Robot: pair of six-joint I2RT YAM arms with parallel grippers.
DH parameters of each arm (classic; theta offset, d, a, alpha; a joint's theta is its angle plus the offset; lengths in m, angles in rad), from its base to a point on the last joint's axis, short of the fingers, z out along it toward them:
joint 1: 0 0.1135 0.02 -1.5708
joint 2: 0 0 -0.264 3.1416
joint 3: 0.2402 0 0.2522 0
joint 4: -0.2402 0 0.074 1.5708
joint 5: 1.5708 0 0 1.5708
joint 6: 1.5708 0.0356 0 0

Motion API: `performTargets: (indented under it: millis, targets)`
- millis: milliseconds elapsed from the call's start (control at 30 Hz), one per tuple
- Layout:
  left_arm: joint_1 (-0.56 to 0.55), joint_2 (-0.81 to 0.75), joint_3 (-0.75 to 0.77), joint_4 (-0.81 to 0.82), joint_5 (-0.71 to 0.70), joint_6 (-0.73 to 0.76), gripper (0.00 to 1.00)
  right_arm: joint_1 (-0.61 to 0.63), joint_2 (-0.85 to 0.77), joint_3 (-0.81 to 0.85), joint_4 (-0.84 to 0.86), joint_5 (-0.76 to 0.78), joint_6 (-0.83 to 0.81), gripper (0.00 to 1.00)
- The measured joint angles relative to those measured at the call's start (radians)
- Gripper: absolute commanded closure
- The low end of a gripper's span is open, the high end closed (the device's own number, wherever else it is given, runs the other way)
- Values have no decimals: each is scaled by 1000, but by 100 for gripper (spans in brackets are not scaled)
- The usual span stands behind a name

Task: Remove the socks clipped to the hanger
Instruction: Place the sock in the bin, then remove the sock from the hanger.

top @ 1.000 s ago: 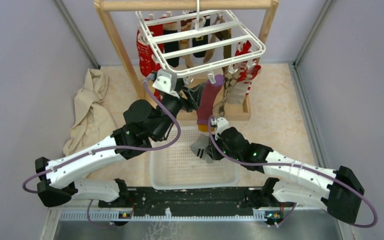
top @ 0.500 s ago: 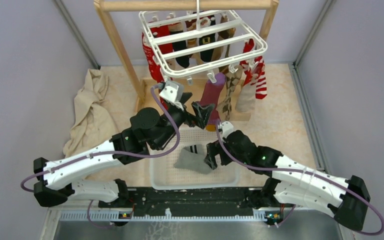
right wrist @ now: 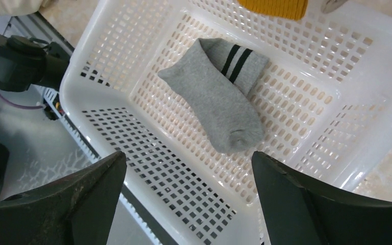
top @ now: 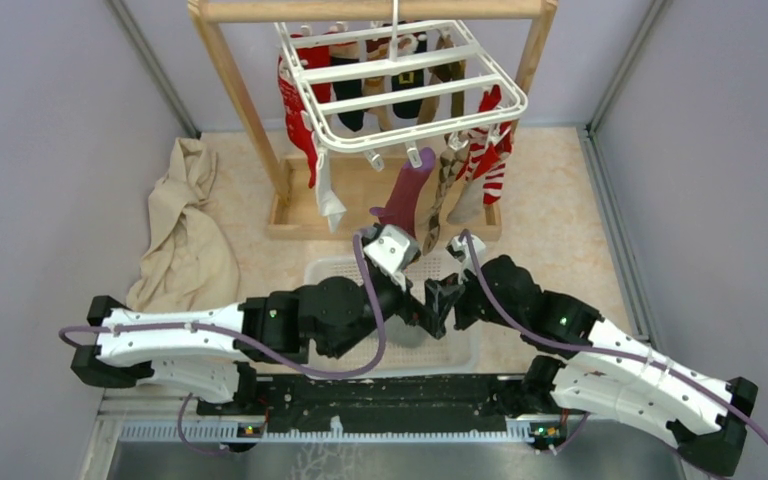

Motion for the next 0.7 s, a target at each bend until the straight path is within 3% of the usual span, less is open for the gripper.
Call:
performTargets:
  millis: [367,600,700]
  targets:
    - [-181,-24,24,-228,-78,-207,1,0,-12,32,-92,-49,34,8]
    - [-228,-108,-118,-320,-119,-386,1,0,21,21,-64,-68,72,8]
    - [-228,-152,-177,-359,-134,-449,1,0,57,6,-39,-64,91,2]
